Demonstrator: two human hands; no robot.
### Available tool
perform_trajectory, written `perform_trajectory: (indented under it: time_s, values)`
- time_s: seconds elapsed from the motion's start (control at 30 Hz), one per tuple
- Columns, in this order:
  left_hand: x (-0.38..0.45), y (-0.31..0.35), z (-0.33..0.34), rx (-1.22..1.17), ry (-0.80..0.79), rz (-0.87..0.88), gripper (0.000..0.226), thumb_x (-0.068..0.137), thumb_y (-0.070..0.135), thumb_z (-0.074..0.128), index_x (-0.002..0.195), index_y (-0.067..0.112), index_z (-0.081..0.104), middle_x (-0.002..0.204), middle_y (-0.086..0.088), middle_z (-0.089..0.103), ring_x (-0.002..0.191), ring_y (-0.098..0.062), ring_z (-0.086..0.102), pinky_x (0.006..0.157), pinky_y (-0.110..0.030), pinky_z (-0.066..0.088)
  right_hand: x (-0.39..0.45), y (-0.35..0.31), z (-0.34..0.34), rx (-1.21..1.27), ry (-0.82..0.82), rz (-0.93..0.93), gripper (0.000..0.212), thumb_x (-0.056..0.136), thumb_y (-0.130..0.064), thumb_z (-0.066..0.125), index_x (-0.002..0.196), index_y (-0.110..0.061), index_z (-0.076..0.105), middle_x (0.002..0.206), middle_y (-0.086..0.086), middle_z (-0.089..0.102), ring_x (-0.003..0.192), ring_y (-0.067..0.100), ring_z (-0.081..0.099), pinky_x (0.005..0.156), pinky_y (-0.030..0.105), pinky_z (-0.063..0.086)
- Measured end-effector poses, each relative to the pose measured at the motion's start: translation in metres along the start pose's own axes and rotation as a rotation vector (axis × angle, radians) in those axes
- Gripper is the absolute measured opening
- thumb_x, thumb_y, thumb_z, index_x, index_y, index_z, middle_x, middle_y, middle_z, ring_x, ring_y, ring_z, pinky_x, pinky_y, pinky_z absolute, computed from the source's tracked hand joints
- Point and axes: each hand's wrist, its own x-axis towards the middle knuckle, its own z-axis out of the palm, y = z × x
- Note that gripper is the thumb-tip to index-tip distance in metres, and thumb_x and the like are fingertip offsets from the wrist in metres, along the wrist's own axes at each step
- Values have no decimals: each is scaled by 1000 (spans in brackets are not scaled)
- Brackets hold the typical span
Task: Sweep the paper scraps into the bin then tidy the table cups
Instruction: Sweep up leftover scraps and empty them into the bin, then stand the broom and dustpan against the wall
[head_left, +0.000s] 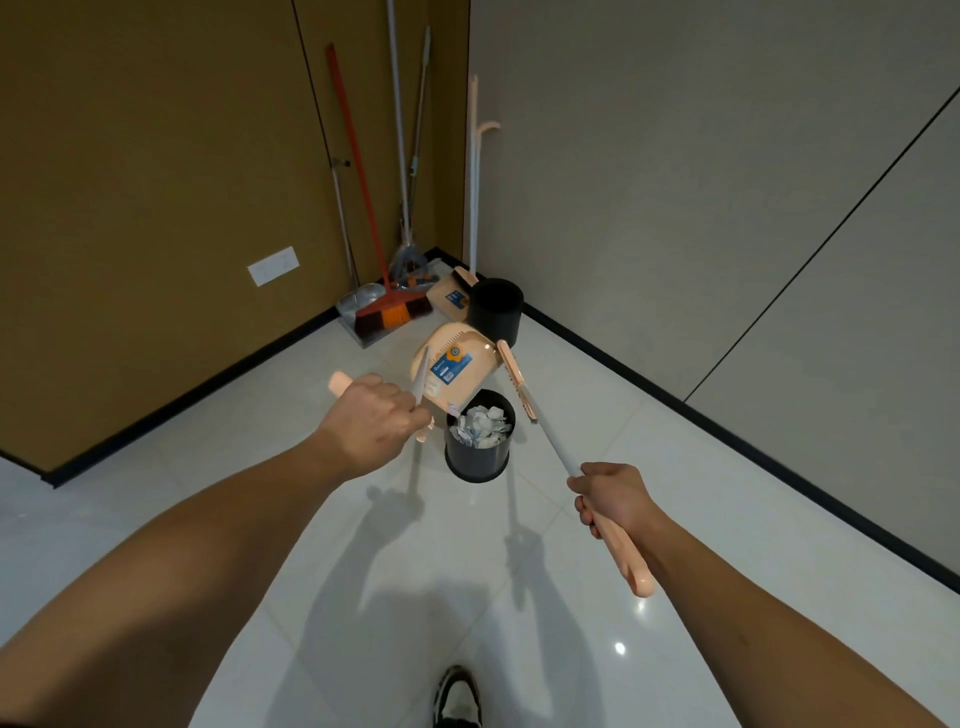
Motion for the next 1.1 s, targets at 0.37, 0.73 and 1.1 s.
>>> perform_trajectory:
  time_s: [0.37,0.73,1.1]
  values:
    - [10,4,-10,-61,63,-141,14,67,12,76,78,18,69,58,-3,58,51,-26,56,54,-31,42,-8,16,-20,45,5,22,44,85,-7,68,128,-8,55,52,8,55,38,16,47,40,22,39]
    - [78,48,-49,-138,274,-398,11,78,28,69,73,19,66,62,-1,60,55,-25,56,45,-27,36,-29,9,-90,194,4,11,24,90,-23,60,102,-4,68,61,14,58,43,19,50,41,25,39]
    - [189,183,-127,-88,165,-23,20,80,47,58,83,27,61,76,6,65,72,-21,61,53,-28,32,-93,-55,-219,150,61,-379,47,78,-54,36,77,-12,57,52,13,51,35,22,41,36,21,28]
